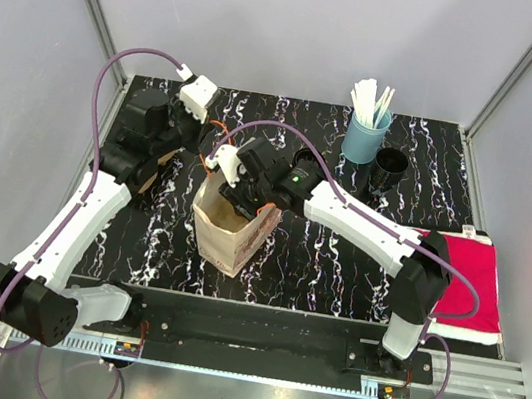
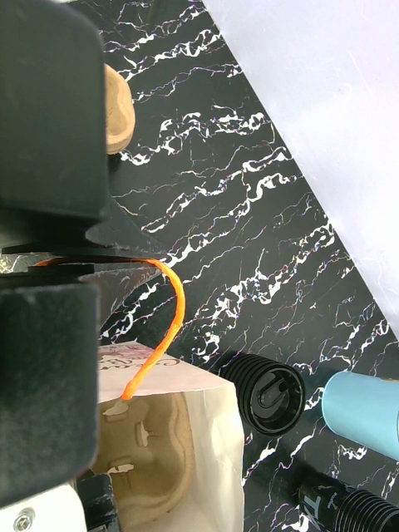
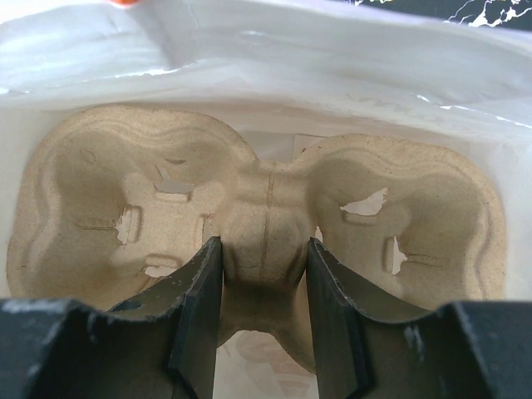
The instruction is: Pack the takeout coffee
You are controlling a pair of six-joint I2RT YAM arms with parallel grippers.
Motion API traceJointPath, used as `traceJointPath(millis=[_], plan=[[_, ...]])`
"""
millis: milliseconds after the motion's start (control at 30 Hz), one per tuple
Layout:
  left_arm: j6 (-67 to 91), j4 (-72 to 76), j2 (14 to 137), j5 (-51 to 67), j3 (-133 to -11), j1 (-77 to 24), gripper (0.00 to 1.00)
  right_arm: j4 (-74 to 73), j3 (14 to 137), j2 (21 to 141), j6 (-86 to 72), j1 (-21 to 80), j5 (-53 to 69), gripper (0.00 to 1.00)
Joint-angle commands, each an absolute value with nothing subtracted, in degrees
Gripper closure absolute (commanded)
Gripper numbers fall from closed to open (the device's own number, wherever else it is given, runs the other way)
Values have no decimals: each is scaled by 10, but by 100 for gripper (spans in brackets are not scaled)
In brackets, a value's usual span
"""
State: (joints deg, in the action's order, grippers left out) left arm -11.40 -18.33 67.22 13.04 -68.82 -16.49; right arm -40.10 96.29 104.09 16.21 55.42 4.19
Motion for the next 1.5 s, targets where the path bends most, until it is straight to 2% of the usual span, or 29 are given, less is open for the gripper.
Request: traceJointPath(millis=[0, 300, 733, 933, 1267, 1467], plan=[[-112, -147, 662, 128, -685, -163, 100, -387, 973, 1030, 156, 552, 58, 59], [-109, -143, 664, 130, -686, -163, 100, -409, 997, 1027, 165, 551, 58, 34], [-113, -148, 665, 131, -687, -163, 100, -448, 1049, 1010, 186, 551, 50, 13], [-113, -150, 668, 133, -692, -163, 100, -464, 1094, 986, 203, 551, 40, 6], [-120, -163, 671, 138, -703, -163, 100, -511, 1196, 963, 230, 552, 16, 0], [-134, -182, 673, 147, -722, -163, 84, -528, 1218, 936, 264, 552, -15, 0]])
